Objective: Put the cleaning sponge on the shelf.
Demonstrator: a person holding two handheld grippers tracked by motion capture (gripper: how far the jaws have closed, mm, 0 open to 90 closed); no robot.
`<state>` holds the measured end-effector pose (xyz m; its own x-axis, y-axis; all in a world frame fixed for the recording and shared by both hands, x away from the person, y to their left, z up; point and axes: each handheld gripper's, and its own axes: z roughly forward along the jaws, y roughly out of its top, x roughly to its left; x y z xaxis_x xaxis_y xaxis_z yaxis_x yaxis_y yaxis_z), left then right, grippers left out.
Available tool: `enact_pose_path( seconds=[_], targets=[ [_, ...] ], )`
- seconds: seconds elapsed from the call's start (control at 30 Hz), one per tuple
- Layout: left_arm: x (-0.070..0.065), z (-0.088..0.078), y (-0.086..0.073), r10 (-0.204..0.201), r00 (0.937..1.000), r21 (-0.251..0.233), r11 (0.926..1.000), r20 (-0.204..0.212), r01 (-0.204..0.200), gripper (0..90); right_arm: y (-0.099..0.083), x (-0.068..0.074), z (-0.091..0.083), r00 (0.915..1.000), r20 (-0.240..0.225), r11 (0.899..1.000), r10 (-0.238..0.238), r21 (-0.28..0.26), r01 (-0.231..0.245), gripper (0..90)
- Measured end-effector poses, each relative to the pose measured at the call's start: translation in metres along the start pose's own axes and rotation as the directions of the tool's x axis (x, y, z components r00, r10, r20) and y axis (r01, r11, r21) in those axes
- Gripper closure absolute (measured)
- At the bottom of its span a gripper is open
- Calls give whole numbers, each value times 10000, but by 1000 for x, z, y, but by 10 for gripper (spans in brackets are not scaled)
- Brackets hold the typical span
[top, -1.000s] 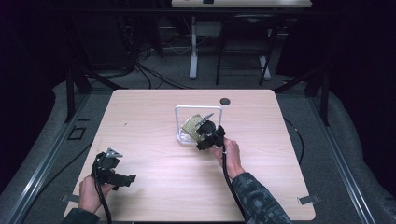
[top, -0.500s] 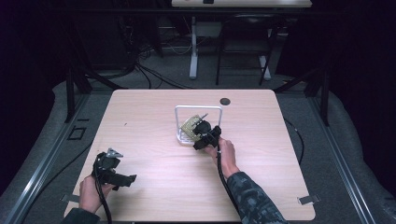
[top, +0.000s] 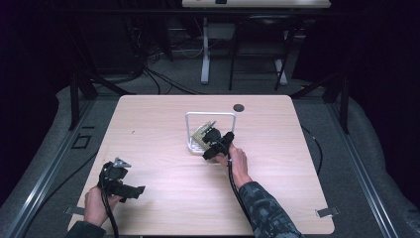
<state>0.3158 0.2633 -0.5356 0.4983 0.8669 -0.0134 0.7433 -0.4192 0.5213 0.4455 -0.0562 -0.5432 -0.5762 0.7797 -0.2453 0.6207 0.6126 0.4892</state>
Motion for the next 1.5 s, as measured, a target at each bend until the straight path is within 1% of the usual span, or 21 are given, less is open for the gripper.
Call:
enact_pose_path(
  seconds=[0.07,0.33,0.4,0.43,0.47,0.53,0.63,0.77,0.87,0.9,0.93,0.97,1.1,1.13,1.17,1.23,1.27,1.3,1.4,1.5],
  targets=[
    [0,0,0,-15,10000,14,10000,11,15,2,0,0,-2,9999,-14,9999,-138,-86,138,139],
    [-1,0,0,-6,10000,4,10000,1,6,2,1,2,-6,9993,-164,9989,-327,-350,321,96],
    [-1,0,0,-16,10000,-5,10000,5,16,2,2,3,-8,9993,-236,9986,-290,-452,279,90],
    [-1,0,0,4,10000,-5,10000,-3,-4,2,2,3,-8,9990,-237,9980,-387,-518,374,79],
    [-1,0,0,-20,10000,-10,10000,3,20,2,2,4,-9,9989,-234,9973,-404,-624,389,45],
    [-1,0,0,9,10000,-2,10000,0,-9,2,3,4,-9,9986,-218,9970,-483,-618,469,28],
    [-1,0,0,-6,10000,0,10000,9,6,1,3,4,-10,9981,-371,9964,-499,-709,471,4],
    [-1,0,0,-19,10000,7,10000,11,19,2,2,5,-15,9962,-665,9953,-567,-822,512,0],
    [-1,0,0,11,10000,-12,10000,2,-11,1,1,6,-22,9936,-967,9942,-579,-957,486,3],
    [0,0,0,61,10000,-16,10000,-7,-61,2,1,6,-26,9922,-1108,9938,-577,-1006,466,4],
    [-1,0,0,37,10000,-19,10000,-9,-37,2,0,7,-33,9889,-1345,9922,-629,-1154,474,7],
    [-1,0,0,18,10000,-36,10000,-4,-18,2,0,7,-33,9889,-1345,9922,-629,-1154,474,7],
    [-1,0,0,35,10000,-46,10000,-48,-35,2,-4,5,-48,9835,-1671,9901,-698,-1316,479,8],
    [-1,0,1,30,10000,-44,10000,-55,-30,2,-7,4,-55,9810,-1781,9884,-768,-1429,515,14],
    [-1,0,1,30,10000,-44,10000,-55,-30,2,-7,4,-55,9810,-1781,9884,-768,-1429,515,14],
    [-1,0,1,29,10000,-40,10000,-52,-29,2,-11,2,-63,9784,-1898,9871,-814,-1513,527,15],
    [-1,0,1,35,10000,-19,10000,-18,-35,1,-15,0,-70,9750,-2058,9850,-843,-1649,504,15],
    [-1,0,1,40,10000,-12,10000,-16,-40,1,-15,0,-70,9750,-2058,9850,-843,-1649,504,15],
    [-1,0,1,53,10000,1,10000,-22,-53,2,-21,-3,-81,9718,-2176,9823,-913,-1799,520,17],
    [-1,0,1,33,10000,5,10000,-33,-33,2,-28,-6,-93,9703,-2196,9793,-1016,-1938,587,20]
  ],
)
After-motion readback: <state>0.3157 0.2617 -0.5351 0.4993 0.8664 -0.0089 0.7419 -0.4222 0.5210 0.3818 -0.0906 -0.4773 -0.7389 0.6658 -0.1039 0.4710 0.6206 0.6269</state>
